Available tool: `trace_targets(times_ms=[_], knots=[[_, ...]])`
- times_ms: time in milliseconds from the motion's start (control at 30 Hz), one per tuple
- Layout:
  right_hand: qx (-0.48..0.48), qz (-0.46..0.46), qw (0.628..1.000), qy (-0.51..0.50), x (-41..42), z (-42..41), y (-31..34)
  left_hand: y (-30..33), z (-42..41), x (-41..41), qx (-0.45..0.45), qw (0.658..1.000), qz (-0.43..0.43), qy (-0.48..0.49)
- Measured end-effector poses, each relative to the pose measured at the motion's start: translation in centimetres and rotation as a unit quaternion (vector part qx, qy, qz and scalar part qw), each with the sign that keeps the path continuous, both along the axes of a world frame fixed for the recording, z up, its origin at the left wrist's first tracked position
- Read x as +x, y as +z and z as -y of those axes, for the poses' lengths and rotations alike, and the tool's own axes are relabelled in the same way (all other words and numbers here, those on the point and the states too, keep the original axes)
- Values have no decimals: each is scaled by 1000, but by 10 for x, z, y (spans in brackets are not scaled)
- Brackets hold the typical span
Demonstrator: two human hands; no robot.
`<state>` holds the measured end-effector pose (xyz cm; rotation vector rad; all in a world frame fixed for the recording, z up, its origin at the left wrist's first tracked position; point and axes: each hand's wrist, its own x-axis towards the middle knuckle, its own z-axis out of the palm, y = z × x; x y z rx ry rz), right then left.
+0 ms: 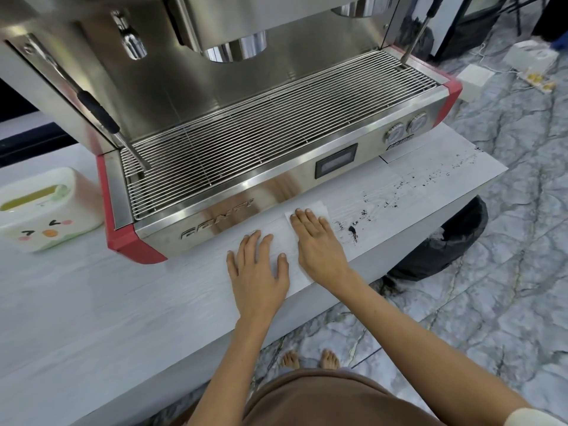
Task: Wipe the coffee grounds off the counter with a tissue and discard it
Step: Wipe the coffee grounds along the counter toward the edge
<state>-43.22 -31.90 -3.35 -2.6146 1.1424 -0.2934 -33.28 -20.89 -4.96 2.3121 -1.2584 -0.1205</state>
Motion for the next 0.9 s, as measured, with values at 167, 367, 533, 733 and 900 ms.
trace_targets(times_ms=[167, 367, 533, 733, 900], knots=[[-13, 8, 998, -56, -6, 7, -2, 1, -1, 1, 9, 1000, 6, -3], [-32, 11, 994, -100, -17, 6, -4, 1, -1, 0, 7, 1000, 8, -2], [5, 77, 994, -79, -34, 13, -4, 2, -1, -1, 0, 1000, 6, -2], [18, 122, 992, 0, -40, 0, 1, 1, -1, 0, 4, 1000, 10, 1], [5, 151, 988, 12, -40, 0, 9, 2, -1, 0, 4, 1000, 14, -1]])
